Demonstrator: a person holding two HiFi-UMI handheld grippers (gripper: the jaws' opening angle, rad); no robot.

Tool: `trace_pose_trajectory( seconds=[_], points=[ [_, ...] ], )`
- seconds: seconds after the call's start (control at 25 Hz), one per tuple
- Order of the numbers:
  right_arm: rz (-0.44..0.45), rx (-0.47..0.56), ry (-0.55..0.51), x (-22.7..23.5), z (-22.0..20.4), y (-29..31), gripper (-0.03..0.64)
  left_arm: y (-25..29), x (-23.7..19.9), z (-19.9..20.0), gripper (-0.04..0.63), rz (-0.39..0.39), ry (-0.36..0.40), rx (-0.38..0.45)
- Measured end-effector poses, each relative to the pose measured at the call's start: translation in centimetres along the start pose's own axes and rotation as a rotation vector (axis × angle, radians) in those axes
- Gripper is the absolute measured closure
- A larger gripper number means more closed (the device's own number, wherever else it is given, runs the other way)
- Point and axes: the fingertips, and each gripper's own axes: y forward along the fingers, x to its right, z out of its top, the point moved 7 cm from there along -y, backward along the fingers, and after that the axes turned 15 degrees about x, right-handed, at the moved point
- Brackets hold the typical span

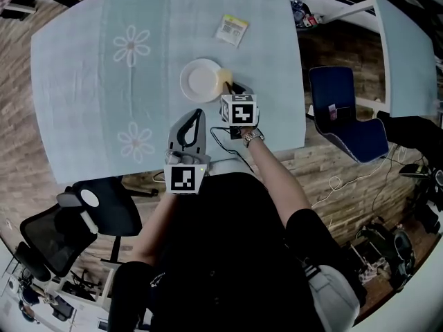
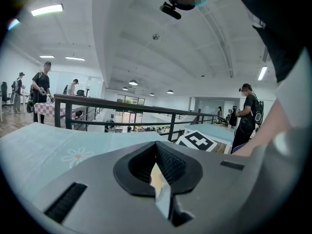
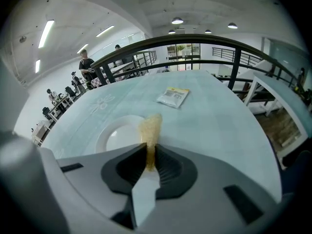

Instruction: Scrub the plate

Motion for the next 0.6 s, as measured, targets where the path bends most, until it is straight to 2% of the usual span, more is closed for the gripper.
trace_pose_trajectory(
  seconds=[0.32,0.6],
  points=[
    [-0.029,0.035,0.030,1.0,0.8,-1.5,0.565,0.5,0.9,-0.2,0.583,-0.023,-0.003,0.014],
    [0.039,0.039,0.069,-1.2,1.0,-1.9,0.565,0.3,0.6,-0.2,0.583,-0.016,-0.001,0.006]
  ],
)
